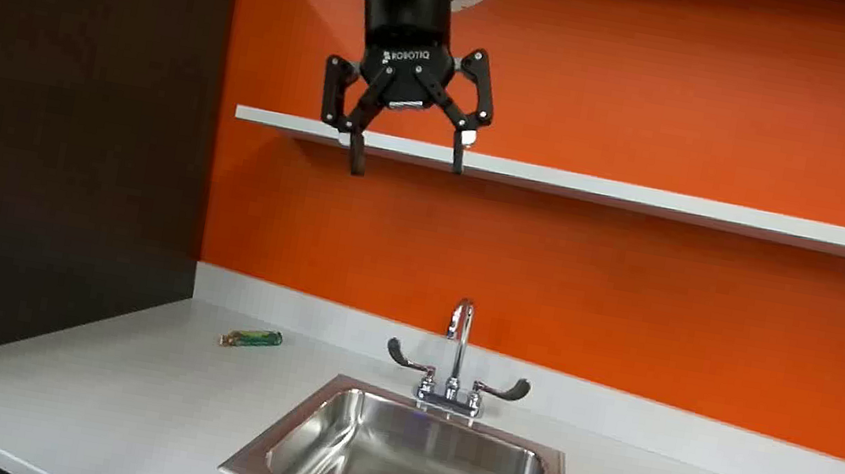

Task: Remove the orange packet from the sink

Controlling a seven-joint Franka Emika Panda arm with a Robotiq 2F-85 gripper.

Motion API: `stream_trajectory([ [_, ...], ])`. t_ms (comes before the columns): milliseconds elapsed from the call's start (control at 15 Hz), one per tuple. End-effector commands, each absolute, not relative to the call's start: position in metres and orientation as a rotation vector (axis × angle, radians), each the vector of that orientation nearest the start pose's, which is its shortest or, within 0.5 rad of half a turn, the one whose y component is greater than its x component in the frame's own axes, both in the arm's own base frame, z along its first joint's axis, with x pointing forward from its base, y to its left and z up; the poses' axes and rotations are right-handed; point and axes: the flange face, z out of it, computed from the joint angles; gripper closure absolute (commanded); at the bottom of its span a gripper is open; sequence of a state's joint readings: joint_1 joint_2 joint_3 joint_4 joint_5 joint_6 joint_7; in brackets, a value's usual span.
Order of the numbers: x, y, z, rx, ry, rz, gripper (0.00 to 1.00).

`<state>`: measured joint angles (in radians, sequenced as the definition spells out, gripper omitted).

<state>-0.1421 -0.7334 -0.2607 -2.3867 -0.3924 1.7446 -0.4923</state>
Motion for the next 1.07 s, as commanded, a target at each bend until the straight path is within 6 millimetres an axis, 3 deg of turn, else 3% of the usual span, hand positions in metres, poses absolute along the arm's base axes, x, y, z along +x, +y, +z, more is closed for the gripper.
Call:
stream_trajectory([
  [0,0.297,-0.185,0.567,-3.352,-0.339,0.029,0.0],
  [467,0.323,-0.208,0.543,-3.333,-0.101,-0.177,0.0],
  [1000,0.379,-0.245,0.479,-3.278,0.071,-0.263,0.0],
])
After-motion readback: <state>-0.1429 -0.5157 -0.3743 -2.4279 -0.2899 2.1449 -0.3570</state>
